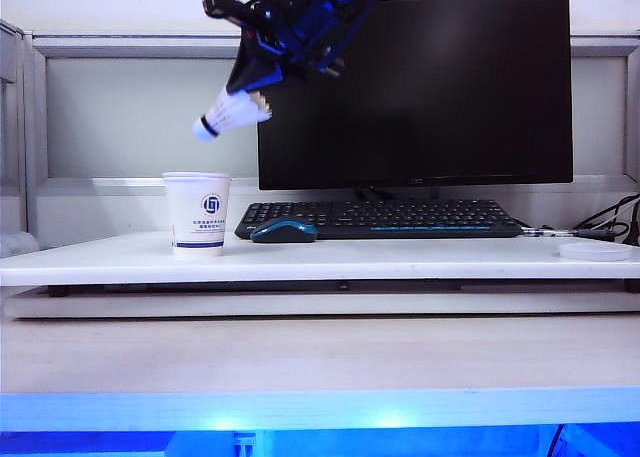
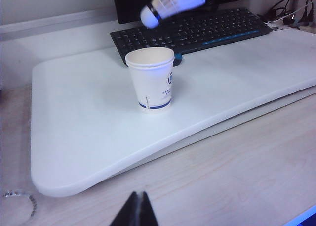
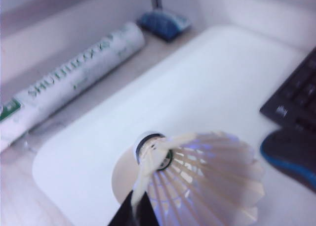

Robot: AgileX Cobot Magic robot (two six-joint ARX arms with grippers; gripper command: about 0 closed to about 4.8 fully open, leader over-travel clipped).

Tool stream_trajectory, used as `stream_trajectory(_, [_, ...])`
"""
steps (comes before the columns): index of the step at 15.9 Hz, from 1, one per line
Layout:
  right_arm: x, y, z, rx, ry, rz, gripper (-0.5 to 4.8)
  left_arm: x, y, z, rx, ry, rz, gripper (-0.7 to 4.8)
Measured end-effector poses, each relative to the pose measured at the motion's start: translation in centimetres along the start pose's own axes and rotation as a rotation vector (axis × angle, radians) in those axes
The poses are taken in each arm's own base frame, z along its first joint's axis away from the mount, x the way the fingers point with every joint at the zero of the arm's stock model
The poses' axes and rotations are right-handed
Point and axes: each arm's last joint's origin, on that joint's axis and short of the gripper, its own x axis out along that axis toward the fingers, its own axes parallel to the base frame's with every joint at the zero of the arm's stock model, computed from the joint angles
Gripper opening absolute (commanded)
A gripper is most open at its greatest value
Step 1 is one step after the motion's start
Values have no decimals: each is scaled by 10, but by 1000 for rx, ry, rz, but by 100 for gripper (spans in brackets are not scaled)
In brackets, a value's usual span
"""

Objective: Pick up the badminton from the table and put it into the white paper cup.

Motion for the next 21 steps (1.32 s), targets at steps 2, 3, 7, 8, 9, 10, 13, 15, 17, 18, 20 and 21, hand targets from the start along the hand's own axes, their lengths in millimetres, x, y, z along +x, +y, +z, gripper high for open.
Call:
stream_trajectory(2, [3,0,-7,11,47,2,-6,0,0,0,0,1,0,-6])
stream_trajectory(3, [3,0,-6,11,46,27,27,0,0,0,0,1,0,-6])
stream_trajectory(7, [3,4,-6,8,45,87,96,0,0,0,0,0,0,-6])
stream_trajectory(8, [3,4,-6,8,44,87,114,0,0,0,0,0,0,-6])
stream_trajectory(9, [3,4,-6,8,40,86,142,0,0,0,0,0,0,-6])
stream_trajectory(10, [3,4,-6,7,39,86,198,0,0,0,0,0,0,-6])
stream_trajectory(13, [3,4,-4,1,22,84,225,0,0,0,0,0,0,-6])
stream_trajectory(15, [3,3,-2,-4,0,62,79,0,0,0,0,0,0,-6])
stream_trajectory(17, [3,1,0,-20,-19,20,-8,0,0,0,0,0,0,-6])
stream_trajectory(18, [2,-2,1,-35,-31,11,-8,0,0,0,0,0,0,-6])
stream_trajectory(20, [0,-7,5,-46,-60,-13,-8,0,0,0,0,0,0,-6])
stream_trajectory(21, [-1,-11,7,-48,-73,-25,-8,0,0,0,0,0,0,-6])
